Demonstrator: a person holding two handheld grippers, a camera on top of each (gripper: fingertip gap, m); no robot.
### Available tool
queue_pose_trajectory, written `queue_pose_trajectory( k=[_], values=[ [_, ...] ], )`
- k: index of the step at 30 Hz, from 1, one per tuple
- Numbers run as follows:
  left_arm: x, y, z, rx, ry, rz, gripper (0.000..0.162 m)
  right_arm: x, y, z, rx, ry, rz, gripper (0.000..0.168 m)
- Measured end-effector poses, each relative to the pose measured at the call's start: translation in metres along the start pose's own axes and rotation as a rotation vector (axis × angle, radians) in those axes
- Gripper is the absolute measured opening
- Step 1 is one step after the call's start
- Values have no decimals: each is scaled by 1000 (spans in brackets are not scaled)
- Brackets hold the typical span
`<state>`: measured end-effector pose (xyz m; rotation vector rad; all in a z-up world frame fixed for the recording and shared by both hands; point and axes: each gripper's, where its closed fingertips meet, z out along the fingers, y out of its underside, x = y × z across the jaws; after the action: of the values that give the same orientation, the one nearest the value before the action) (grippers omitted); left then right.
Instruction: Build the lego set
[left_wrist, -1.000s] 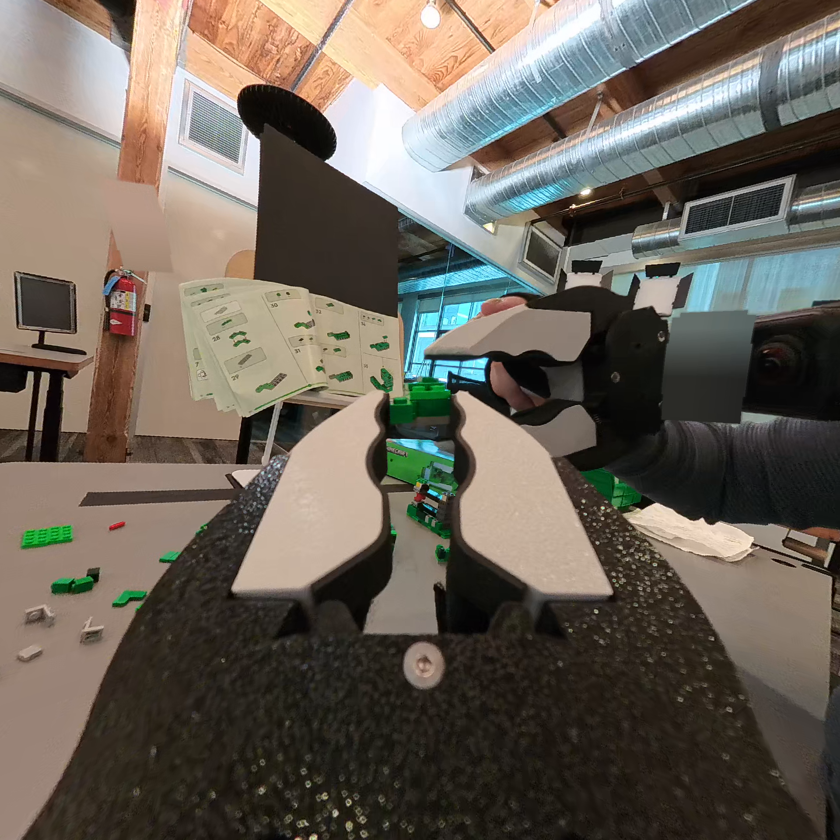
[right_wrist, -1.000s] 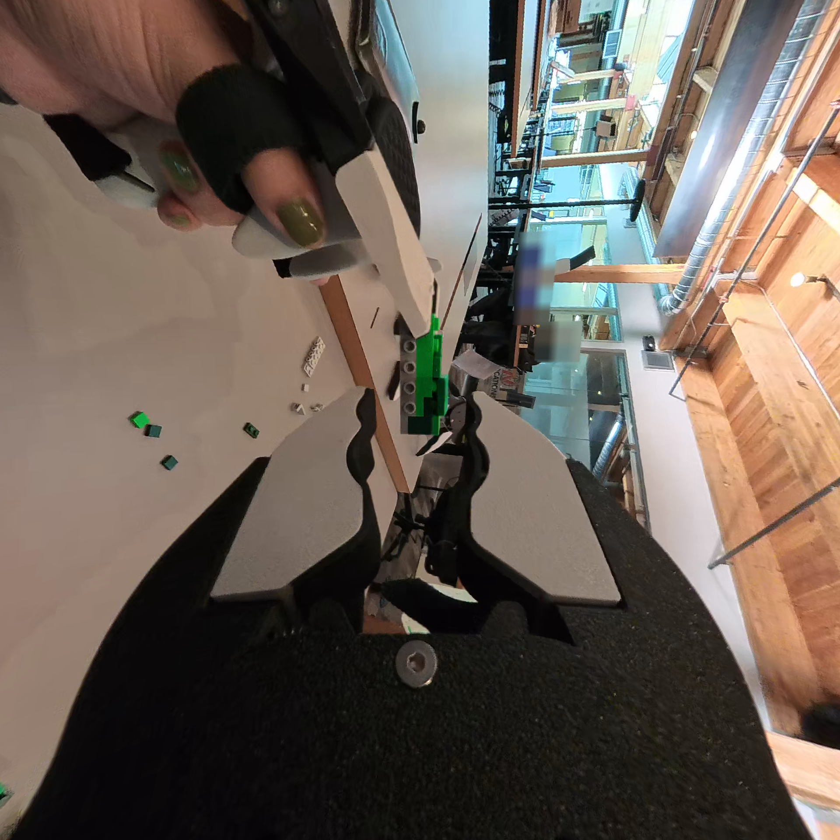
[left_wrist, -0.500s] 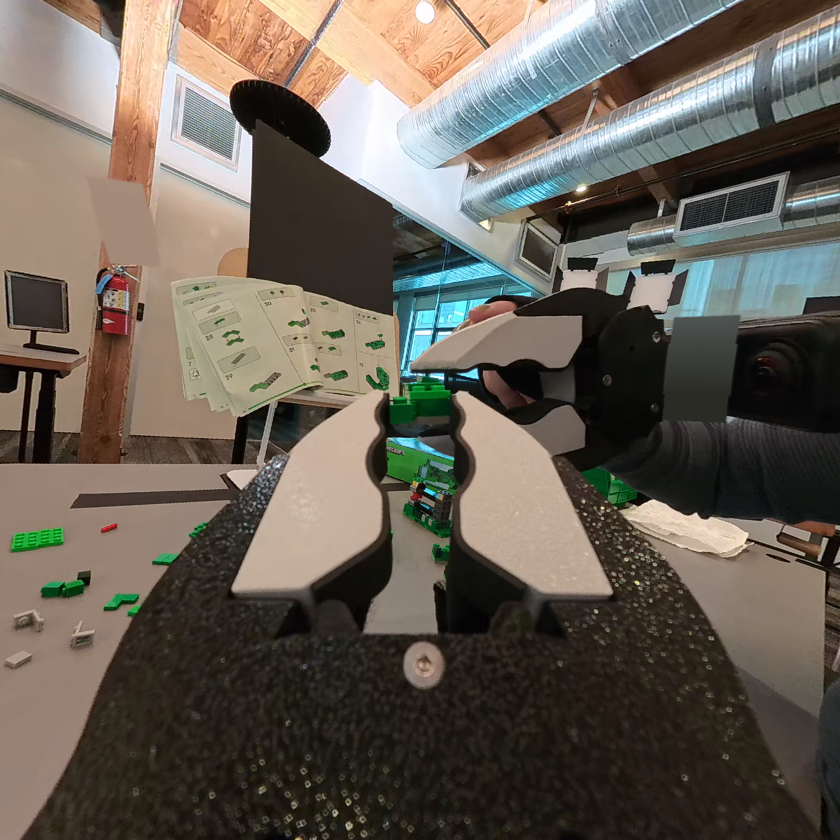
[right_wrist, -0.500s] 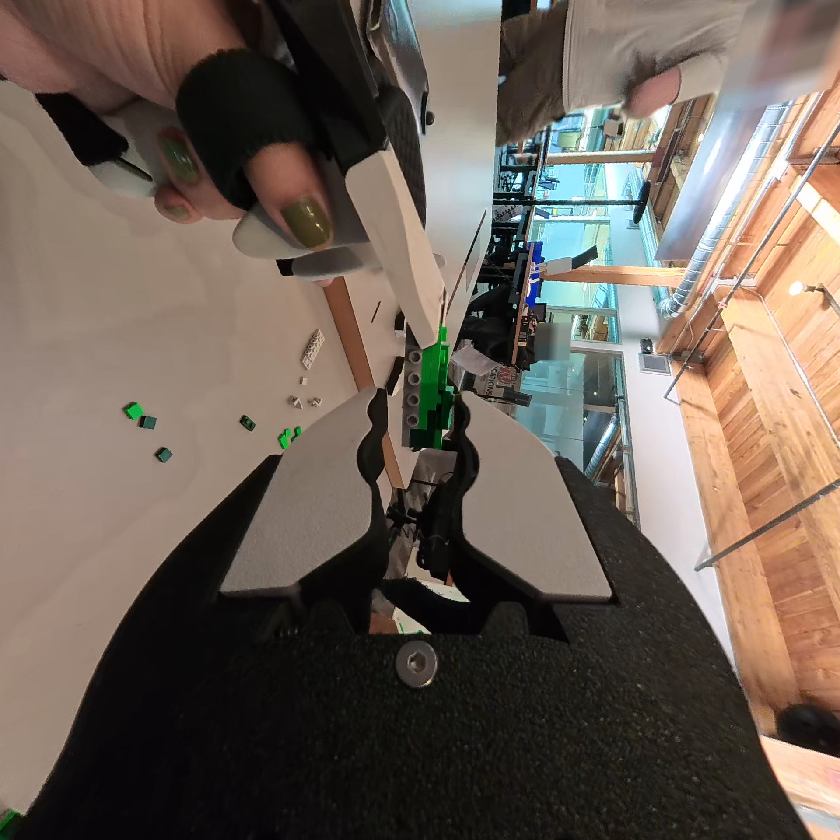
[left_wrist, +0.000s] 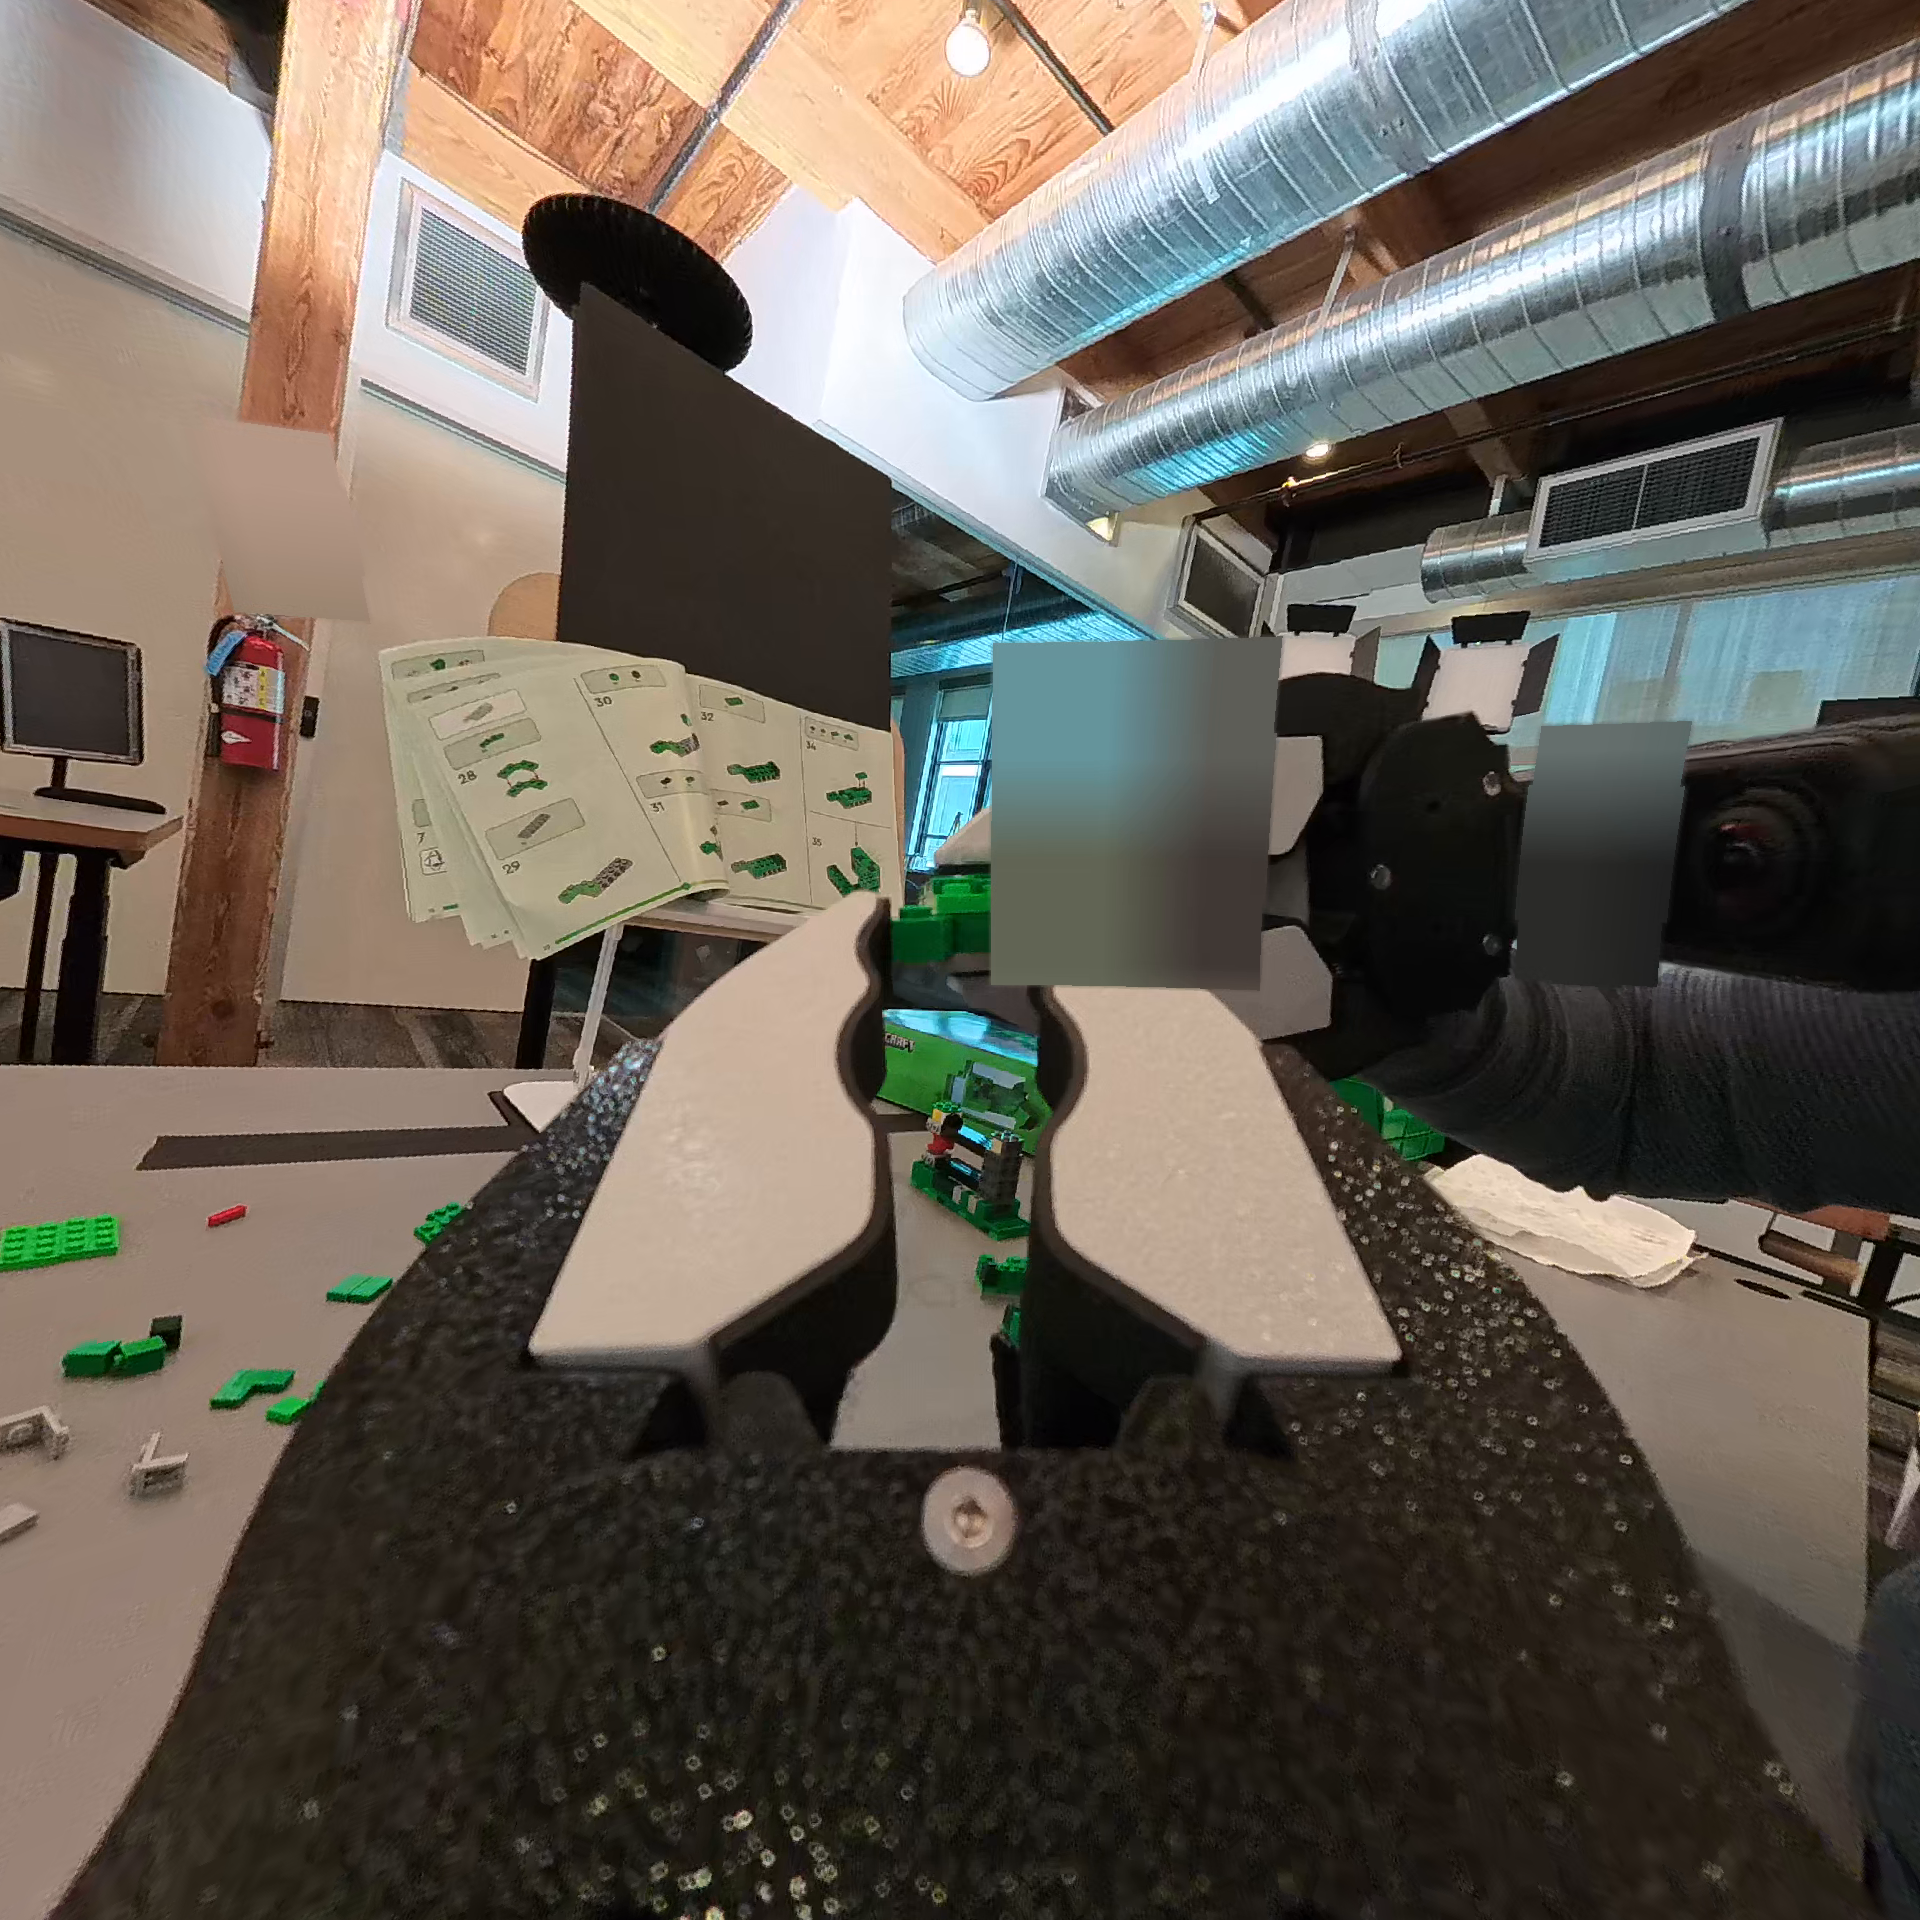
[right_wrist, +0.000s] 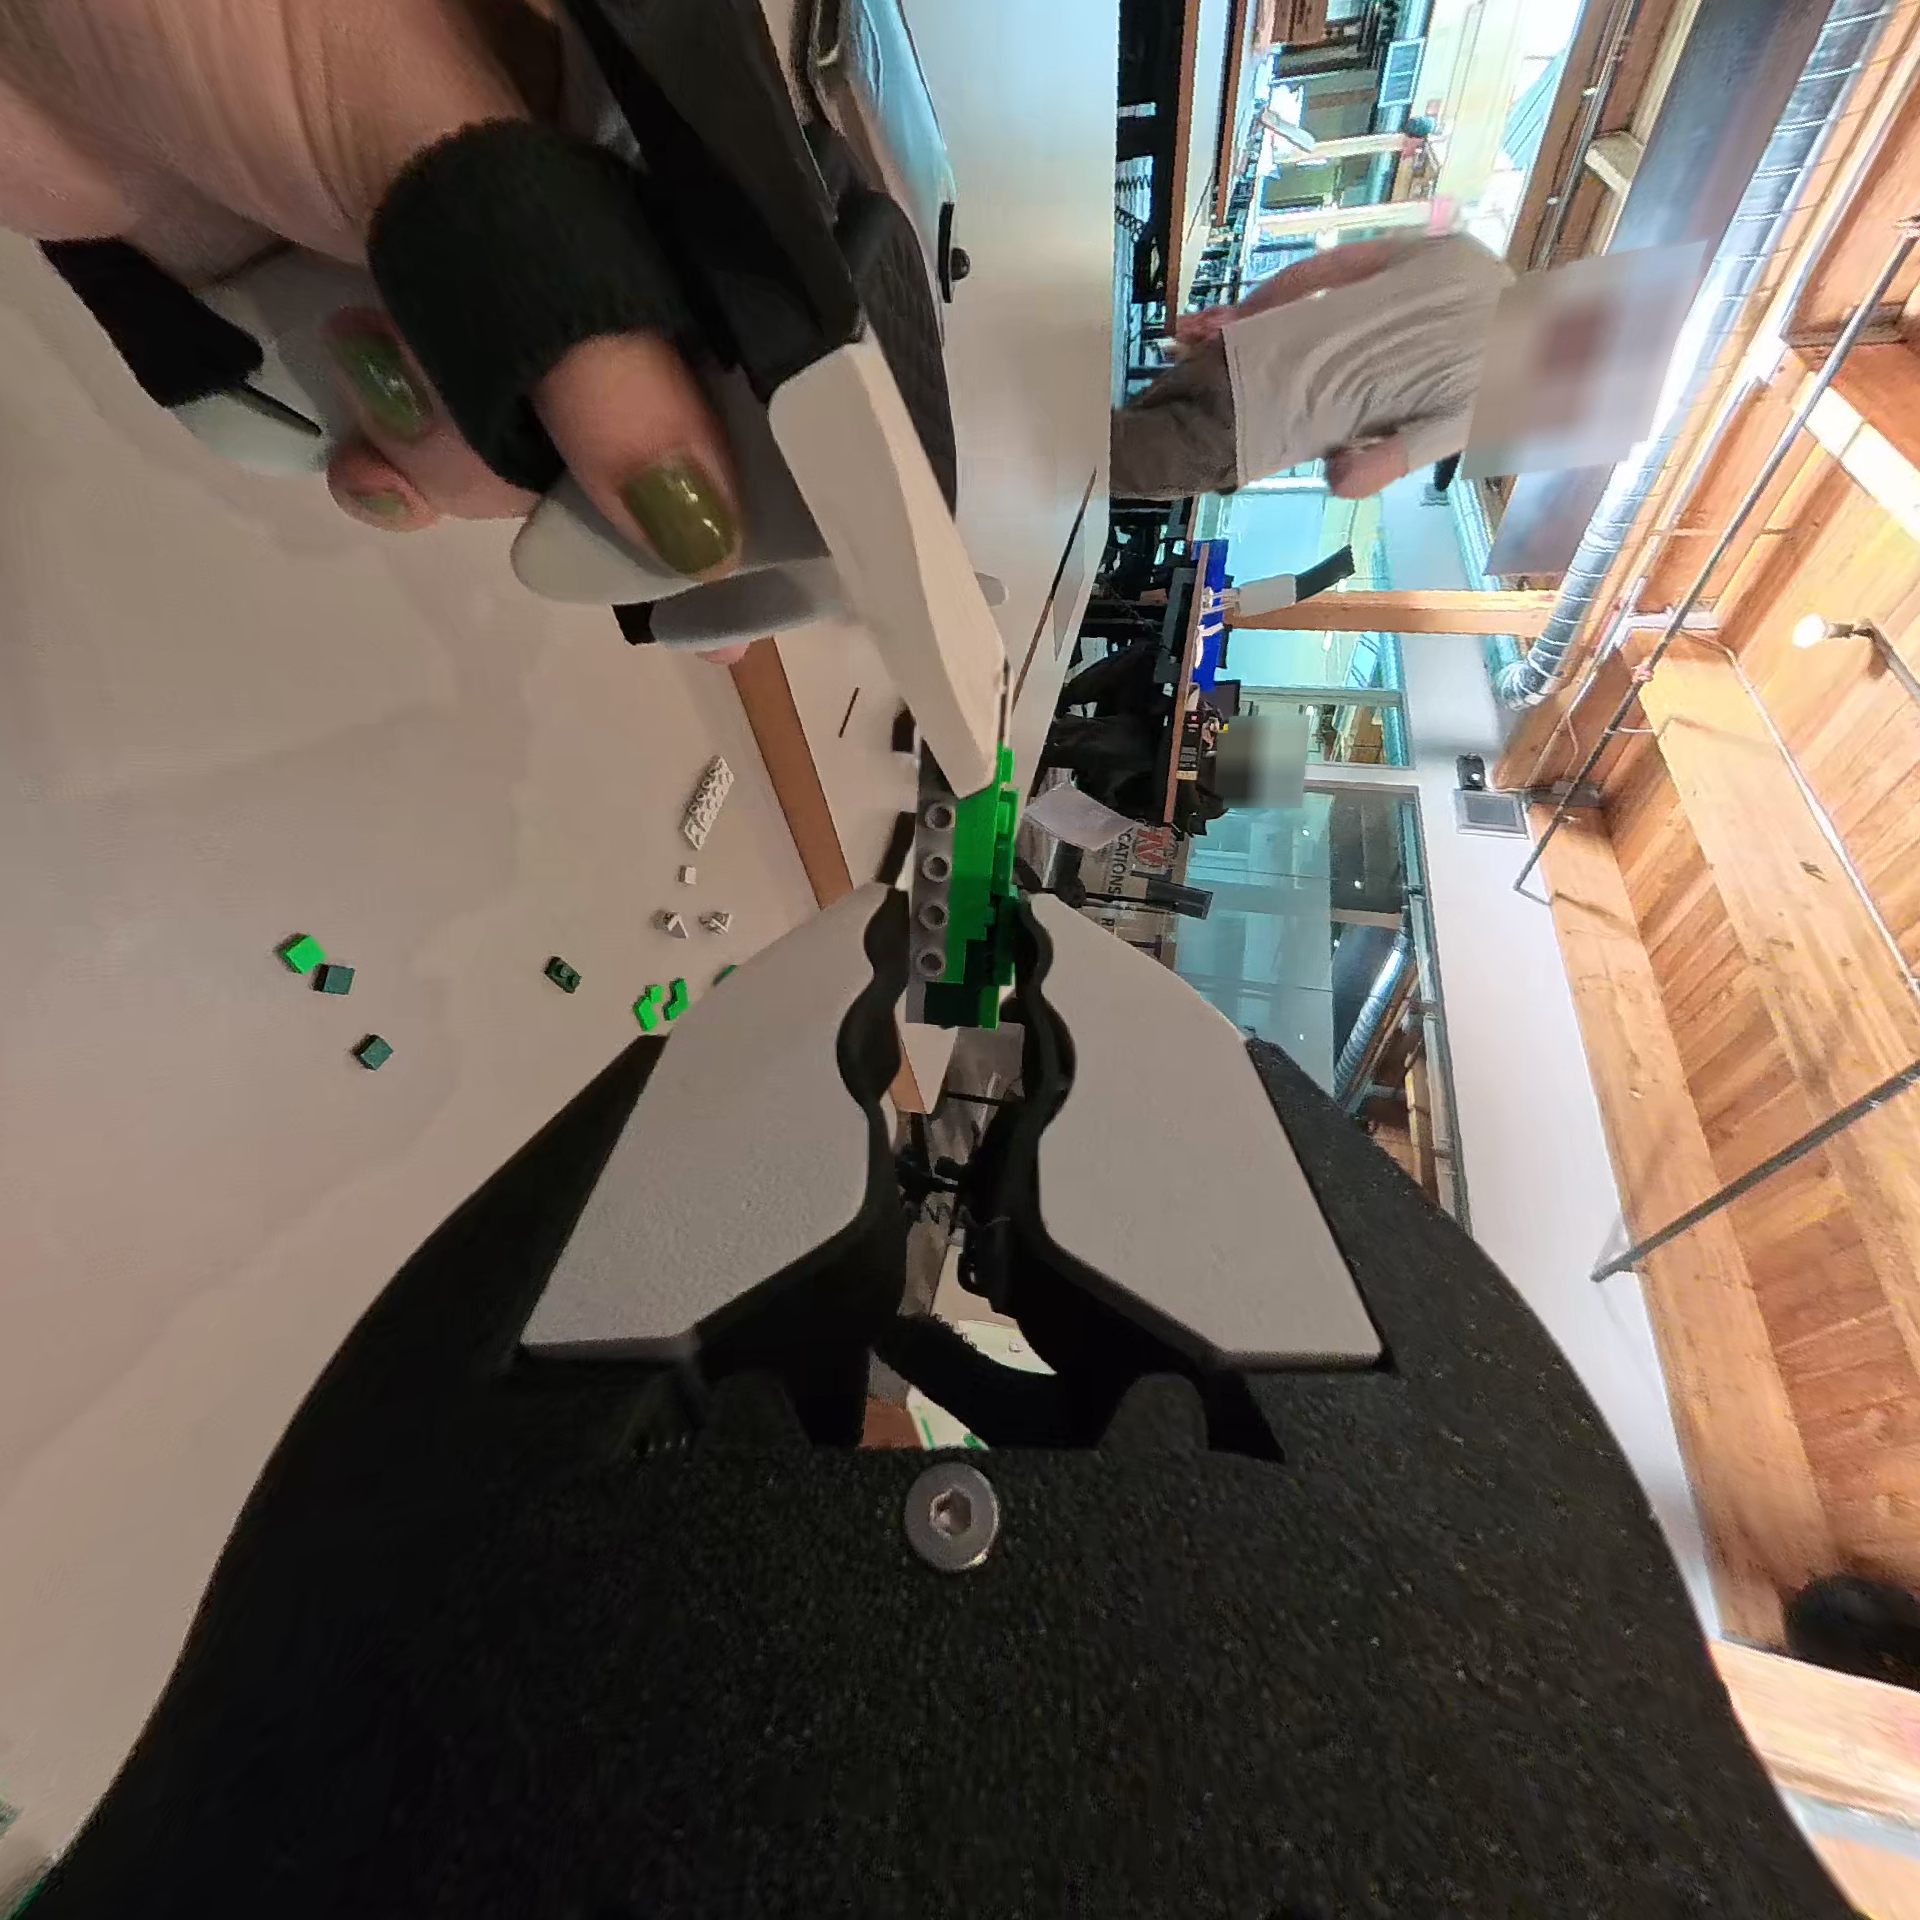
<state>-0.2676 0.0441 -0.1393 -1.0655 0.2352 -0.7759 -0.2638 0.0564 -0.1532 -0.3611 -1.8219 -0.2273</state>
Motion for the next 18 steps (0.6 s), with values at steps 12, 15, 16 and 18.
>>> queue_pose_trajectory(
  k=[12,15,16,18],
  values=[
    [1,-5,-1,35,14,-30,24,5,-2,-1,-20,85,-35,17],
    [1,-4,-1,28,15,-24,24,4,-1,-1,-29,98,-77,17],
    [1,-3,-1,23,14,-23,24,3,0,-1,-31,88,-80,17],
    [0,-2,0,25,16,-40,24,3,1,-1,-28,75,-58,17]
  ],
)
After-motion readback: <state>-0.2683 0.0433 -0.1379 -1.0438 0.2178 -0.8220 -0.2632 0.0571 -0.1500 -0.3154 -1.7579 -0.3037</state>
